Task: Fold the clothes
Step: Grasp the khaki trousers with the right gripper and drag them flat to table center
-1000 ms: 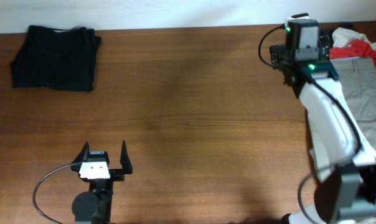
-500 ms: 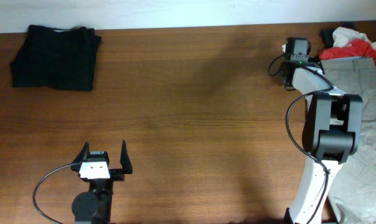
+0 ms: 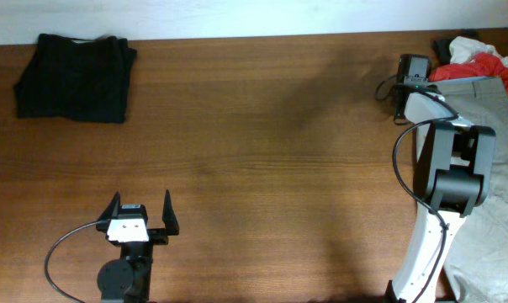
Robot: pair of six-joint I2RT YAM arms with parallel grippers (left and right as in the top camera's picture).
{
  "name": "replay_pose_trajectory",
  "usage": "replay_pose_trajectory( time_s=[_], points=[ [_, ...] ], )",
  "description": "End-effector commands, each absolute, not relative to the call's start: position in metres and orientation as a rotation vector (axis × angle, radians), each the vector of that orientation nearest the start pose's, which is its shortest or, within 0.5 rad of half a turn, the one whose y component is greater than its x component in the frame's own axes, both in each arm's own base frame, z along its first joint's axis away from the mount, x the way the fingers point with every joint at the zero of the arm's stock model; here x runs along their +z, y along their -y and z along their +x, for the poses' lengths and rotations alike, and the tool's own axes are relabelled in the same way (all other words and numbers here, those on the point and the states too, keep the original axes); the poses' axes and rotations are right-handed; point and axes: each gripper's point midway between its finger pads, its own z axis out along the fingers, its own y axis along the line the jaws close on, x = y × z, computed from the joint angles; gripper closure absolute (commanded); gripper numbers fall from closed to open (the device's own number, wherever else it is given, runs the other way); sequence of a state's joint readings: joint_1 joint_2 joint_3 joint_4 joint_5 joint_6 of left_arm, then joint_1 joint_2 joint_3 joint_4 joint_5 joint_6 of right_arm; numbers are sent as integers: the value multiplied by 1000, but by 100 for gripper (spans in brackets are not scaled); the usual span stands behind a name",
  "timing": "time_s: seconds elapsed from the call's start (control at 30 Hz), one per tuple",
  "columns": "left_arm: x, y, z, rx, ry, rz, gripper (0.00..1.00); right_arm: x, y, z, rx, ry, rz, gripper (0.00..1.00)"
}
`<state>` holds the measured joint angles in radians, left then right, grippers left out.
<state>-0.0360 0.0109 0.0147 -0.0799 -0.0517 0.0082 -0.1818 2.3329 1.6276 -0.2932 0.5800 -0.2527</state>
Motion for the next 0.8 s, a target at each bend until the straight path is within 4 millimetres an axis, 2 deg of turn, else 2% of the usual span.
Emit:
replay_pose_trajectory(
  time_s=[0.0,0.07,0.1,0.13,0.17,0.23,0.33,0.37,0.4,0.43,0.47,0.5,0.53,0.57,0.6,0.63,0.67,0.7,0.73,0.77],
  points=[
    [157,0,246,31,-1648,10,1,46,203,515,-916,-2472,376,96],
    [157,0,246,31,-1648,10,1,108,197,520,-890,-2362,395,96],
    [157,0,246,31,-1647,10,1,138,185,522,-870,-2315,382,96],
    [157,0,246,31,-1648,10,1,163,169,525,-843,-2268,360,96],
    [157,0,246,32,-1647,11,1,174,153,530,-806,-2250,323,96],
    [157,0,246,31,-1648,10,1,191,103,541,-721,-2219,217,96],
    [157,0,246,31,-1648,10,1,190,15,553,-600,-2211,30,96],
    [157,0,246,32,-1648,11,1,185,-36,556,-456,-2221,-93,96],
    [157,0,246,31,-1648,10,1,180,-74,555,-324,-2228,-186,96],
    [157,0,246,31,-1648,10,1,177,-129,549,-131,-2225,-308,96],
    [157,0,246,32,-1648,11,1,176,-165,542,1,-2219,-339,96],
    [157,0,246,31,-1648,10,1,176,-249,517,300,-2205,-425,96],
    [157,0,246,31,-1648,10,1,177,-286,502,427,-2200,-452,96],
    [157,0,246,32,-1648,11,1,179,-330,480,567,-2190,-487,96],
    [157,0,246,32,-1648,11,1,182,-365,458,653,-2172,-529,96],
    [157,0,246,31,-1648,10,1,187,-405,429,726,-2145,-584,96],
    [157,0,246,32,-1648,11,1,189,-423,413,755,-2131,-623,87],
    [157,0,246,31,-1648,10,1,190,-433,403,766,-2123,-646,73],
    [157,0,246,31,-1648,10,1,190,-438,398,773,-2120,-660,67],
    [157,0,246,32,-1648,10,1,190,-439,397,774,-2120,-663,55]
  ],
)
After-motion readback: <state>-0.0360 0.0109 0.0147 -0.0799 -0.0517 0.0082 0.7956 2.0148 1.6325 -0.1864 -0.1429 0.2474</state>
